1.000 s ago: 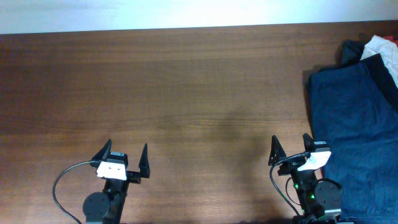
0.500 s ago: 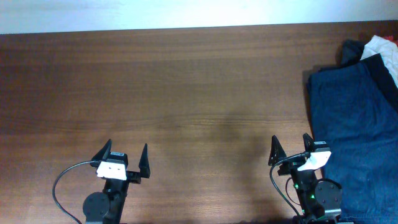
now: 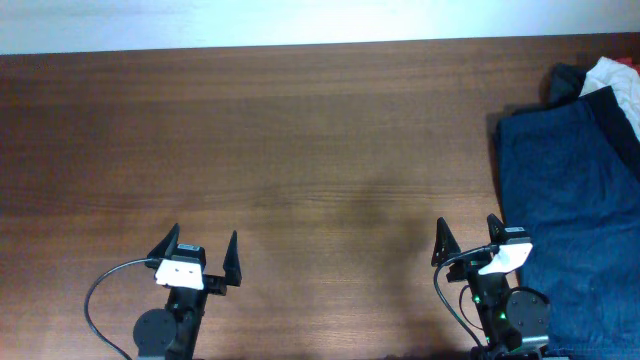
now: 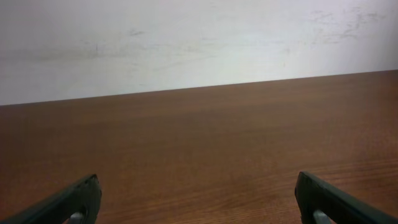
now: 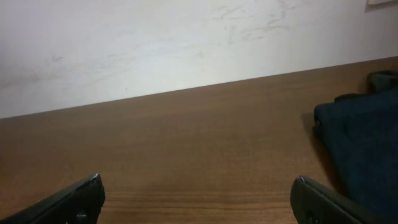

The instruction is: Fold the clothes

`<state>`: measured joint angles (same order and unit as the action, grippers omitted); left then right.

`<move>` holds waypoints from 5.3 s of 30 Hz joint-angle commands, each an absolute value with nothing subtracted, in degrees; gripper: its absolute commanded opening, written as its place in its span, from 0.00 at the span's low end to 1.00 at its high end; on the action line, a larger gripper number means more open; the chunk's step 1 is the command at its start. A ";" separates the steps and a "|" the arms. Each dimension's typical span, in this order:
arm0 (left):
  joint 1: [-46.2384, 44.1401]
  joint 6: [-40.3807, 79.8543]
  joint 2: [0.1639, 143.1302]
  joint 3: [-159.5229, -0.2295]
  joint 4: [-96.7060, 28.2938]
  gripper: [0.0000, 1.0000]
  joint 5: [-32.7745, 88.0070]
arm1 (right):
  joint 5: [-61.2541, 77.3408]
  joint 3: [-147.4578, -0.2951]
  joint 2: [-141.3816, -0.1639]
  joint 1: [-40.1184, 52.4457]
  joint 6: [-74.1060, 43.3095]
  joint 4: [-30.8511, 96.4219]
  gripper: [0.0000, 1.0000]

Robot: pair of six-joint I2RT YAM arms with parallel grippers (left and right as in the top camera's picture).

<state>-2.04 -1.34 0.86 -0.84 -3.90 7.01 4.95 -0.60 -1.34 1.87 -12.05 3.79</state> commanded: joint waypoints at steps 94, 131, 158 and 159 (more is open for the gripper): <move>-1.69 -2.24 1.10 -0.51 -3.99 0.99 6.57 | -4.38 -63.00 -87.44 6.61 -25.56 56.88 0.99; -1.69 -2.22 1.10 -0.54 -3.09 0.99 11.20 | 0.67 -80.01 -105.38 -10.52 -16.93 47.99 0.99; 5.41 4.69 112.62 -67.55 -45.98 0.99 24.88 | 0.67 -80.01 -105.38 -10.52 -16.95 47.99 0.99; 5.26 3.88 114.80 -67.53 -46.52 0.98 27.77 | 0.67 -80.01 -105.38 -10.52 -16.95 47.99 0.99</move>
